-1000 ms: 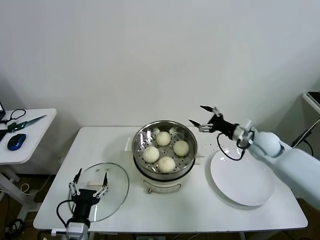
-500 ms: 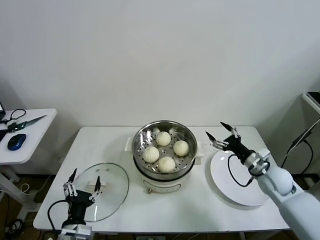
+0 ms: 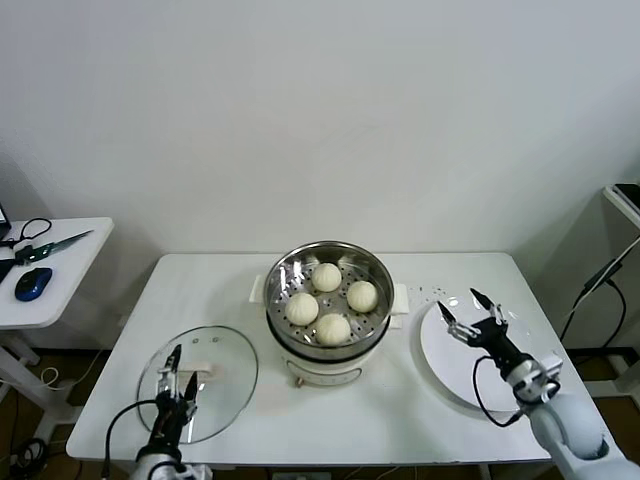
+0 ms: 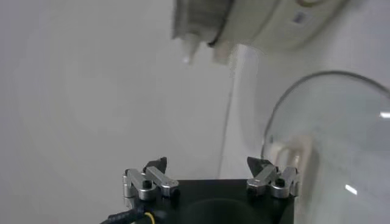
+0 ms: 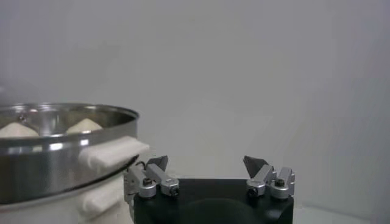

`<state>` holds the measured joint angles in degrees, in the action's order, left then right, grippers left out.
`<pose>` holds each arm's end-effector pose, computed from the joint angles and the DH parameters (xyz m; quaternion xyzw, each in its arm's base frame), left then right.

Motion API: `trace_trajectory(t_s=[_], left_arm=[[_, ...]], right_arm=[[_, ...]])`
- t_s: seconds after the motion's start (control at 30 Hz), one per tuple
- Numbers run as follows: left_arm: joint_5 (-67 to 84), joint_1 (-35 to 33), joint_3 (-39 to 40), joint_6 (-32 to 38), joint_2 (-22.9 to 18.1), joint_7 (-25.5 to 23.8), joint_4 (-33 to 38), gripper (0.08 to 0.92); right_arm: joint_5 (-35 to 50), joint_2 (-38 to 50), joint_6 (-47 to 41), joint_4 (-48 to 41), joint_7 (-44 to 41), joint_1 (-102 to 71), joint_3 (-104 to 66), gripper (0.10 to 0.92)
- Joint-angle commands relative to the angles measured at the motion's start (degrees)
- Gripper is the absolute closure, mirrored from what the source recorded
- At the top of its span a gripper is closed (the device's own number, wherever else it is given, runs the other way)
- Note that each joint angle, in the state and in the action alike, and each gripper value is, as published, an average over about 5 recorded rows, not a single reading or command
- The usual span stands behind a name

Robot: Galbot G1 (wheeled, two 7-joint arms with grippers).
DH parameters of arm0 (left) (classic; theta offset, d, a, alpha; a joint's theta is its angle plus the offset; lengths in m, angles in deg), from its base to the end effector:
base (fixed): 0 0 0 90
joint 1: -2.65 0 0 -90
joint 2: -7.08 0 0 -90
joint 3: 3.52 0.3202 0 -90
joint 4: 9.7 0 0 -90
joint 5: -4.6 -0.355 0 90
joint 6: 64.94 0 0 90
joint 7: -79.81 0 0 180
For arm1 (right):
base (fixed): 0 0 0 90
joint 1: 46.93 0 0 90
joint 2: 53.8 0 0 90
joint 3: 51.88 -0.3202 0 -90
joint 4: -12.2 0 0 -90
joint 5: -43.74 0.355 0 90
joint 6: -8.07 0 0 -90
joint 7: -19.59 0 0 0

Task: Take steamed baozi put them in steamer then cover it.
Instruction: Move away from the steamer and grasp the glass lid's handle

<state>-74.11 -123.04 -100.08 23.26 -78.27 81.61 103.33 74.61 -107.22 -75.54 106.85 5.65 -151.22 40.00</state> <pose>0.1599 0.0519 -0.3337 -0.0231 -0.7254 -0.6802 0.1030 0.2832 -0.1643 -0.3208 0.1651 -0.9844 0.0361 0.0489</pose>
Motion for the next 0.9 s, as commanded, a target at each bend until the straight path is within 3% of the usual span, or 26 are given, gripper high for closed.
trace_trajectory(t_s=[0.03,0.43,0.9], left_arm=[[-16.5,4.5,-0.3,2.1,0.5,-0.4,-9.5,0.177],[-14.8,10.6,-0.2,1.4,1.2,6.7,-17.2,0.177],[-11.9,15.0,0.9,0.0,2.2,11.1,-21.1,0.177]], right_arm=[[-3.8,-4.2,-0.1,-0.4,-0.3,-4.9,-4.0,0.203],[-5.9,-5.1,0.3,-1.3,-0.5,-4.0,-3.2,0.203],[-8.7,-6.1,1.0,-2.1,-1.5,-4.0,-3.0,0.203]])
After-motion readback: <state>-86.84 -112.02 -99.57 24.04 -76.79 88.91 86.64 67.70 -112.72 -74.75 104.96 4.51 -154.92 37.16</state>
